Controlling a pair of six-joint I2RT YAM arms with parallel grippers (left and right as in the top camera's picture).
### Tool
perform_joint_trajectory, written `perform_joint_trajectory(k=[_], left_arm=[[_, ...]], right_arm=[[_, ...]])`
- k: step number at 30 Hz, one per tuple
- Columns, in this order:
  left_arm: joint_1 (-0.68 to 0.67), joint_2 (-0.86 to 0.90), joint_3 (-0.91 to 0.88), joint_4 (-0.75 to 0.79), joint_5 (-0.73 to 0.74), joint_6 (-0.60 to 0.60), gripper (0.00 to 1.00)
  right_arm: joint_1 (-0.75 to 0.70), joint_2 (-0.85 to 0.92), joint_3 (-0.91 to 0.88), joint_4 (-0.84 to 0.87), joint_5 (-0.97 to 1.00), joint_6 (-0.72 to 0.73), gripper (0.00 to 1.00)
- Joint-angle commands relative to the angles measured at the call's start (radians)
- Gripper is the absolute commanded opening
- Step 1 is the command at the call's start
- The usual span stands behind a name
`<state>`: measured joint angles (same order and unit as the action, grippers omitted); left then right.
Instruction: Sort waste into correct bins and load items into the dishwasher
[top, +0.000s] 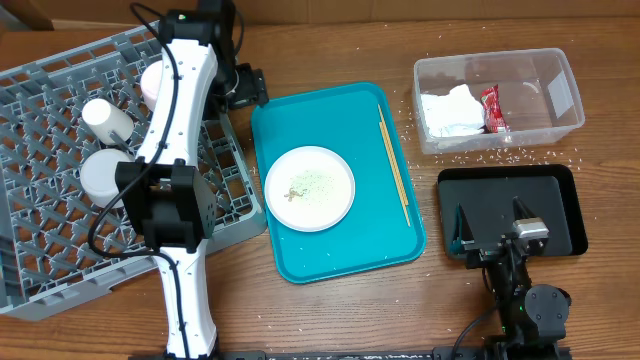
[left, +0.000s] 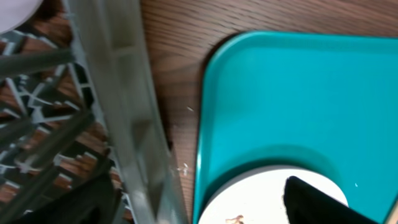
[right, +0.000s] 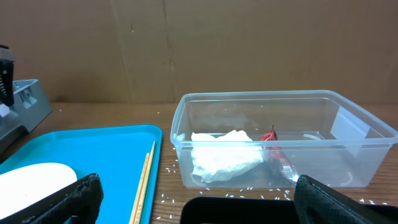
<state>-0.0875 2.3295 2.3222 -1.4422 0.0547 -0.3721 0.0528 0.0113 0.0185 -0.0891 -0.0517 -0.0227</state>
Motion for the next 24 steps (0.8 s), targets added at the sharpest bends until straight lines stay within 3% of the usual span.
perform_joint_trajectory(k=[1, 8, 16, 24], left_arm=[[0.001, 0.014, -0.024, 0.011, -0.034, -0.045, 0.77], [0.002, 0.014, -0.137, 0.075, -0.054, -0.100, 0.71], [-0.011, 0.014, -0.166, 0.104, -0.051, -0.079, 0.37], [-0.020, 0.014, -0.166, -0.003, -0.055, -0.006, 0.24]], right_arm=[[-0.005, -0.008, -0.010, 0.008, 0.006, -0.001, 1.00], [-0.005, -0.008, -0.010, 0.008, 0.006, -0.001, 1.00], [-0.005, -0.008, -0.010, 0.008, 0.006, -0.001, 1.00], [-0.005, -0.008, -0.010, 0.008, 0.006, -0.001, 1.00]])
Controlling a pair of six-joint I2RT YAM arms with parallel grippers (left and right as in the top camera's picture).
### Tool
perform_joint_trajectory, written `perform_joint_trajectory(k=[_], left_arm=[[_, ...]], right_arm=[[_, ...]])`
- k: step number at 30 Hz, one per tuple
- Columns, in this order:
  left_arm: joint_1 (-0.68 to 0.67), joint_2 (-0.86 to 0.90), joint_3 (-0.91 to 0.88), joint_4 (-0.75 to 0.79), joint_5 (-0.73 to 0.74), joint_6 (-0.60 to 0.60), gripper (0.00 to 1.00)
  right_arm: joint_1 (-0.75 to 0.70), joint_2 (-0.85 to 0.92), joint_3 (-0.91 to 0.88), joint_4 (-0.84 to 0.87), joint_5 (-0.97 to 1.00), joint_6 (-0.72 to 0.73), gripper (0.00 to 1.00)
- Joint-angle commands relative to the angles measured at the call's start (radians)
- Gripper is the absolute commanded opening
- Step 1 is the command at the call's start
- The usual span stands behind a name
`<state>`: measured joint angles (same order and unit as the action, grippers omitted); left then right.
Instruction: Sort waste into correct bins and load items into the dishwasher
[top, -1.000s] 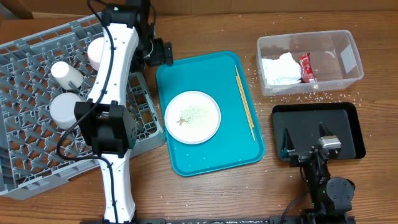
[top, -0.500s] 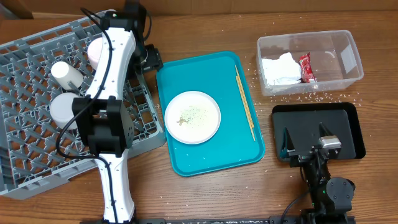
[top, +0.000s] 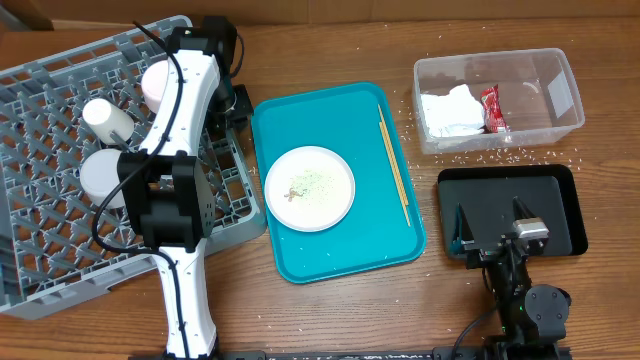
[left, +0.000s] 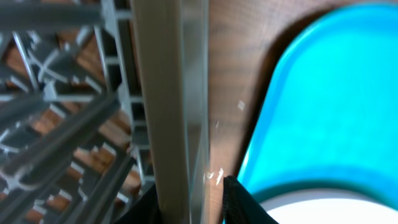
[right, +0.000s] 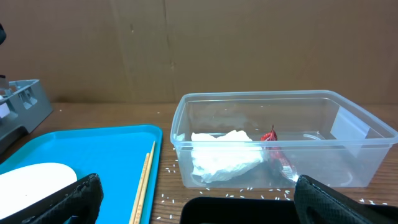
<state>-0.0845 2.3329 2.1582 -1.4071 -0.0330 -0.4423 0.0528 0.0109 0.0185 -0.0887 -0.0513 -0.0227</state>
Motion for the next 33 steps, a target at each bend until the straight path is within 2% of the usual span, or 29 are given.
perform_joint_trajectory(k=[1, 6, 8, 14, 23, 25, 27, 29, 31, 33], left_arm=[[-0.023, 0.010, -0.002, -0.056, 0.033, 0.080, 0.23], [-0.023, 0.010, -0.002, -0.116, 0.034, 0.133, 0.06], [-0.024, 0.010, -0.002, -0.138, 0.039, 0.150, 0.04], [-0.029, 0.010, -0.002, -0.220, 0.084, 0.232, 0.07], [-0.026, 0.010, -0.003, -0.283, -0.140, 0.188, 0.10], [-0.026, 0.010, -0.003, -0.283, -0.179, 0.195, 0.13], [-0.027, 0.010, -0.003, -0.283, -0.192, 0.233, 0.21], [-0.028, 0.010, -0.003, -0.283, -0.188, 0.271, 0.22], [-0.032, 0.010, -0.006, -0.283, -0.175, 0.319, 0.06], [-0.041, 0.010, -0.011, -0.283, -0.177, 0.343, 0.04]], right_arm=[[-0.005, -0.008, -0.010, 0.008, 0.005, -0.001, 1.00], [-0.005, -0.008, -0.010, 0.007, 0.005, -0.001, 1.00], [-0.005, -0.008, -0.010, 0.008, 0.005, -0.001, 1.00], [-0.005, -0.008, -0.010, 0.007, 0.005, -0.001, 1.00], [-0.005, -0.008, -0.010, 0.008, 0.005, -0.001, 1.00], [-0.005, -0.008, -0.010, 0.008, 0.005, -0.001, 1.00], [-0.005, -0.008, -0.010, 0.008, 0.005, -0.001, 1.00], [-0.005, -0.008, -0.010, 0.008, 0.005, -0.001, 1.00], [-0.005, -0.008, -0.010, 0.008, 0.005, -0.001, 1.00], [-0.005, -0.008, -0.010, 0.008, 0.005, -0.001, 1.00]])
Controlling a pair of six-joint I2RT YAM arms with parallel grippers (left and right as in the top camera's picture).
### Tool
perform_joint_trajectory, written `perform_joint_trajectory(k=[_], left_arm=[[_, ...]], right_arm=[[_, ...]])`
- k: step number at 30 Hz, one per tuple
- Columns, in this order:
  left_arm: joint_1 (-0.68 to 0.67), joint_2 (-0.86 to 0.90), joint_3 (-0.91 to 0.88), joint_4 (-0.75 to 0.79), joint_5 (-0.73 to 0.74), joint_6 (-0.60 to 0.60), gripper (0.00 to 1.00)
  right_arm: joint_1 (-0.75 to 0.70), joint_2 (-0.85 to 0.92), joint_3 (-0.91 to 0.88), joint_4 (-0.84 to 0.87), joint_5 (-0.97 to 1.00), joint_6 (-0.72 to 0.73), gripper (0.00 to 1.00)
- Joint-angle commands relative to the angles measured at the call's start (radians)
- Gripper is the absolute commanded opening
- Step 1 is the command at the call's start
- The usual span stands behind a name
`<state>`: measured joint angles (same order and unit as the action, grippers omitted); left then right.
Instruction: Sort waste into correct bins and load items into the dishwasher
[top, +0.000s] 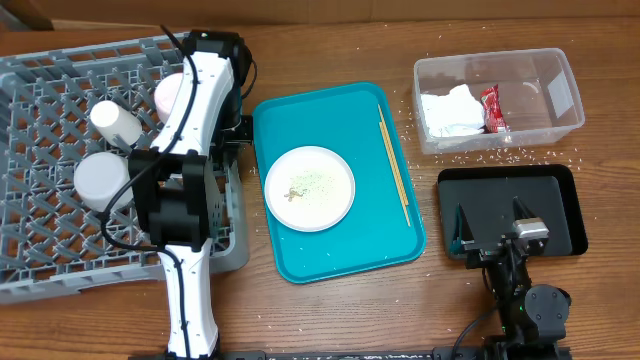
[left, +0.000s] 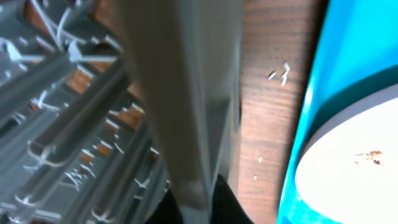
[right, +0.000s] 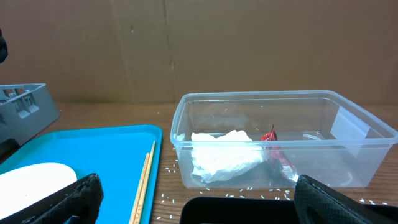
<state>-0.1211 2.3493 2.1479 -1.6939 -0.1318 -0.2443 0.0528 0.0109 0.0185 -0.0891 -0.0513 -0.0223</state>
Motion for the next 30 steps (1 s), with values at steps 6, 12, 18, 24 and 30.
perform_joint_trajectory(k=[6, 12, 18, 24, 30], left_arm=[[-0.039, -0.006, -0.044, 0.051, -0.082, 0.204, 0.04], [-0.069, -0.006, -0.103, 0.174, -0.083, 0.275, 0.04], [-0.082, -0.006, -0.109, 0.233, -0.085, 0.377, 0.04], [-0.083, -0.006, -0.109, 0.233, -0.089, 0.331, 0.04], [-0.080, -0.006, -0.108, 0.277, -0.088, 0.202, 0.04]], right_arm=[[-0.005, -0.008, -0.010, 0.008, 0.005, -0.001, 1.00], [-0.005, -0.008, -0.010, 0.008, 0.005, -0.001, 1.00], [-0.005, -0.008, -0.010, 0.008, 0.005, -0.001, 1.00], [-0.005, -0.008, -0.010, 0.008, 0.005, -0.001, 1.00], [-0.005, -0.008, -0.010, 0.008, 0.005, -0.001, 1.00]])
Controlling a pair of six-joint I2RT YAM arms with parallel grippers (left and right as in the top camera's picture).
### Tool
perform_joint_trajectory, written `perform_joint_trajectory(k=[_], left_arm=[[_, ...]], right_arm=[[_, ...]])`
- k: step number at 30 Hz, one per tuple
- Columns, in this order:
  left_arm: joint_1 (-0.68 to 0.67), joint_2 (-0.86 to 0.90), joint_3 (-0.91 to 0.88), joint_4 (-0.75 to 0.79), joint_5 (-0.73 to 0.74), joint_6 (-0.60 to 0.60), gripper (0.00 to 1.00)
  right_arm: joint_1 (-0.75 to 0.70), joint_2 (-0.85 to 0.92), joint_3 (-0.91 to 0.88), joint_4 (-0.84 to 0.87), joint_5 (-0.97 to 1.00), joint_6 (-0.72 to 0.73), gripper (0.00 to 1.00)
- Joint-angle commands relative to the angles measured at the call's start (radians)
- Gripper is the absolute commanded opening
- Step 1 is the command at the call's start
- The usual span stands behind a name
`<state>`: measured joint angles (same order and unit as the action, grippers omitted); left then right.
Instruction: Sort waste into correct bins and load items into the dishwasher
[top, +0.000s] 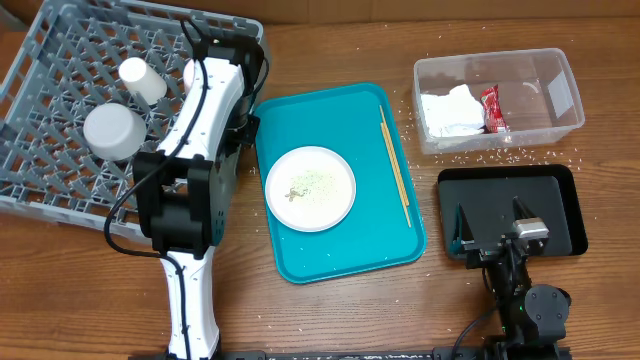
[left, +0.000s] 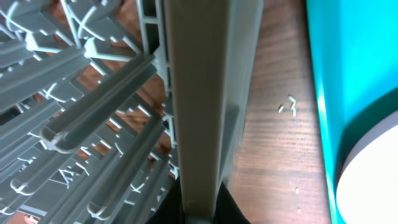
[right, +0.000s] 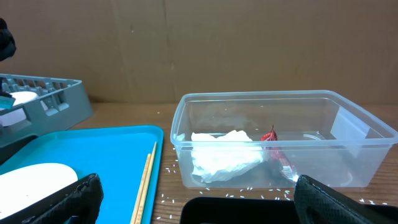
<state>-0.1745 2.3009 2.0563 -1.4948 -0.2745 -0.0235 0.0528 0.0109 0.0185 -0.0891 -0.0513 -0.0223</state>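
Note:
The grey dish rack (top: 60, 150) lies at the far left, skewed to the table, with white cups (top: 110, 130) standing in it. My left gripper (top: 244, 122) is at the rack's right wall and shut on the wall's rim (left: 199, 93), which fills the gap between its fingers. A white plate (top: 310, 187) with food crumbs and a pair of chopsticks (top: 393, 165) lie on the teal tray (top: 300, 255). My right gripper (right: 199, 205) is open and low at the near right, behind the black bin (top: 560, 205), with nothing between its fingers.
A clear plastic bin (top: 545, 95) at the far right holds a crumpled white tissue (right: 227, 155) and a red wrapper (right: 273, 146). Rice grains (top: 490, 155) are scattered on the wood around it. My left arm (top: 190, 150) stretches along the rack's right side.
The rack has turned clockwise and shifted toward the table's far edge, its right wall still in my left gripper. The right arm has not moved.
First my left gripper was open by the rack's far right corner, the rack tilted with its near corner beside the tray. Then its fingers stood astride the right wall. Then the rack lay square to the table, and now it is turned further clockwise.

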Motion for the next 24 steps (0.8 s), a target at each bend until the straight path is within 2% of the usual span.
perform_joint_trajectory(k=[1, 7, 11, 16, 20, 24], left_arm=[[-0.027, 0.042, -0.017, 0.093, 0.055, -0.051, 0.04], [-0.015, 0.042, -0.017, 0.163, 0.074, -0.269, 0.04], [0.032, 0.042, -0.011, 0.161, 0.082, -0.370, 0.04], [0.092, 0.042, -0.011, 0.145, 0.132, -0.335, 0.04], [0.121, 0.042, -0.011, 0.136, 0.101, -0.334, 0.04], [0.130, 0.042, -0.011, 0.128, 0.103, -0.265, 0.04]], right_arm=[[-0.005, -0.008, -0.010, 0.008, 0.005, -0.001, 1.00], [-0.005, -0.008, -0.010, 0.008, 0.005, -0.001, 1.00], [-0.005, -0.008, -0.010, 0.008, 0.005, -0.001, 1.00], [-0.005, -0.008, -0.010, 0.008, 0.005, -0.001, 1.00], [-0.005, -0.008, -0.010, 0.008, 0.005, -0.001, 1.00], [-0.005, -0.008, -0.010, 0.008, 0.005, -0.001, 1.00]])
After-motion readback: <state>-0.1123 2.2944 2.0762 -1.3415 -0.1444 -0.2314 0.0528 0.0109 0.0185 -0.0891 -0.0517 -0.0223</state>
